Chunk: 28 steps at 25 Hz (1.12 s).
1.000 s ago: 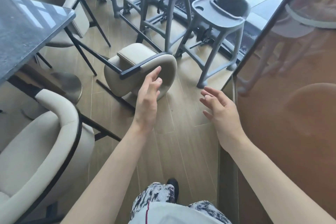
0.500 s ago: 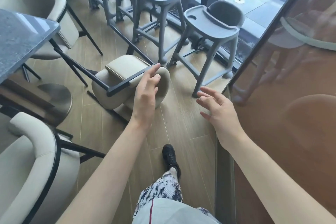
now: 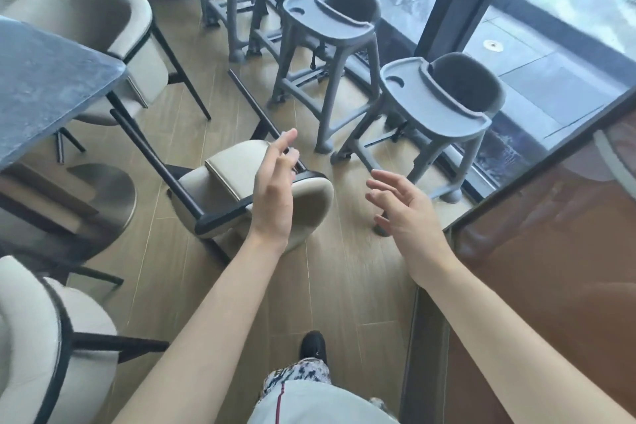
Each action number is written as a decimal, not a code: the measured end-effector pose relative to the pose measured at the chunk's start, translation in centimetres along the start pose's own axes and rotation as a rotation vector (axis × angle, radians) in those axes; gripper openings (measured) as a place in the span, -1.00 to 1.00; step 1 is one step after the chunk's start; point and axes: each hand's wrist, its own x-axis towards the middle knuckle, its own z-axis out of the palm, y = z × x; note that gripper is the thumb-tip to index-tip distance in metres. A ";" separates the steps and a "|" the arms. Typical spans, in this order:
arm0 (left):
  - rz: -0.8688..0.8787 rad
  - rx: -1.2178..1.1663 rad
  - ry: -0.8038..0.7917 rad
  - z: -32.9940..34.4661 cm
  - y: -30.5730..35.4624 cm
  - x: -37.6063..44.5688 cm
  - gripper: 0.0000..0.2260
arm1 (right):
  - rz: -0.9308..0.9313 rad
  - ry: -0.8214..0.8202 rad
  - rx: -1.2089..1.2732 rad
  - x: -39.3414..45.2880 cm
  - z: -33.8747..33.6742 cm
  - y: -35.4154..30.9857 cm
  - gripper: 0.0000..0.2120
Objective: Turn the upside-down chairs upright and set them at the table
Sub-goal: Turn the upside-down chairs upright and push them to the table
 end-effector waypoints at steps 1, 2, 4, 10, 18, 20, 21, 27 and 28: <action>-0.001 0.002 0.021 0.0 0.2 1.5 -0.57 | -0.012 -0.012 -0.012 1.5 0.3 -0.6 -0.70; 0.000 0.001 0.037 0.0 0.4 2.8 -0.56 | -0.027 -0.026 -0.024 2.8 0.6 -1.2 -0.70; 0.004 -0.013 0.067 -0.5 0.9 5.1 -0.56 | -0.044 -0.061 -0.050 5.0 1.6 -2.0 -0.69; 0.055 -0.066 0.234 -4.1 1.4 10.0 -0.64 | -0.089 -0.216 -0.134 10.7 5.8 -3.4 -0.66; 0.069 -0.127 0.471 -6.2 -0.2 13.0 -0.66 | -0.116 -0.437 -0.223 16.7 9.9 -3.3 -0.68; 0.073 -0.132 0.559 -5.6 -0.6 14.0 -0.65 | -0.119 -0.515 -0.250 19.0 10.5 -3.1 -0.68; 0.078 -0.139 0.599 -5.1 -0.9 14.6 -0.65 | -0.118 -0.562 -0.272 20.2 10.8 -3.0 -0.67; 0.099 -0.205 0.914 -1.3 -3.0 19.3 -0.68 | -0.140 -0.855 -0.399 28.2 11.8 -3.7 -0.64; 0.088 -0.218 0.969 -0.3 -3.5 20.2 -0.67 | -0.146 -0.893 -0.422 29.5 11.5 -4.0 -0.63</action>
